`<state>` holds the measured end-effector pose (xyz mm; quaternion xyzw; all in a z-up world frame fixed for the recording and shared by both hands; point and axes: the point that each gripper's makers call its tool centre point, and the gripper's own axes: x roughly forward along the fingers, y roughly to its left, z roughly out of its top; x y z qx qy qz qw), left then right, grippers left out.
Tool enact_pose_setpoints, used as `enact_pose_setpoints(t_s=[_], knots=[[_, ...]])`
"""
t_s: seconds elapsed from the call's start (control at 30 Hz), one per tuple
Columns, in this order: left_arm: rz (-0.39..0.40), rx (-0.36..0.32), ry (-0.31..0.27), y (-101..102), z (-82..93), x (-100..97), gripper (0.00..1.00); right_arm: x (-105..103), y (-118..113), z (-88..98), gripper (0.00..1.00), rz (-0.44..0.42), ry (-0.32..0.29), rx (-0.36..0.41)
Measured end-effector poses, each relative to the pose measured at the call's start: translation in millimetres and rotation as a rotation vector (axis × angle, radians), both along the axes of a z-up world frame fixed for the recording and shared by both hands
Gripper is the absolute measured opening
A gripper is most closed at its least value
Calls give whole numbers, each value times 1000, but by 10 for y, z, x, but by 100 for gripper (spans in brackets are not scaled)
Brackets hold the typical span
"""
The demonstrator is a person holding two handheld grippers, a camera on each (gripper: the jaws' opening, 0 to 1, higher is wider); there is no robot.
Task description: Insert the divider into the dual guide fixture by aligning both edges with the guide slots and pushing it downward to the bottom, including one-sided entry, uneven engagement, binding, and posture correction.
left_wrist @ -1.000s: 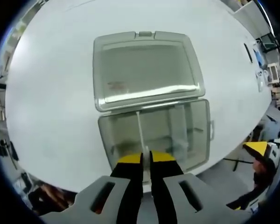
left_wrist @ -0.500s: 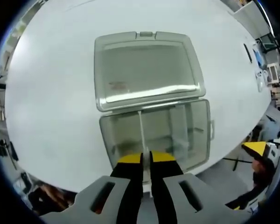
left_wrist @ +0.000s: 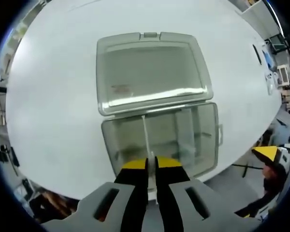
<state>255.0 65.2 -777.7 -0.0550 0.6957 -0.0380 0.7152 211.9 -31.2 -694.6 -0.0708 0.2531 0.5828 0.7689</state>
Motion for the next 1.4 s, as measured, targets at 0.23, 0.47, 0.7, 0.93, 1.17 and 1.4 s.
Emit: enact_pose_setpoints(t_s=[0.23, 0.47, 0.7, 0.93, 1.17, 1.4], knots=[[-16, 19, -1, -4, -9, -5, 2, -1, 0, 10, 62, 1, -2, -1], [-23, 33, -1, -11, -29, -14, 2, 5, -5, 11, 62, 1, -3, -2], [-35, 48, 3, -11, -69, -11, 2, 15, -18, 7, 63, -1, -2, -3], [-44, 53, 6, -20, -103, -14, 2, 13, -35, -13, 62, -6, 3, -3], [-40, 52, 5, -22, -115, -25, 2, 25, -43, -29, 62, -8, 4, -5], [-37, 49, 3, -23, -148, -23, 2, 30, -47, -39, 63, -8, 6, -7]])
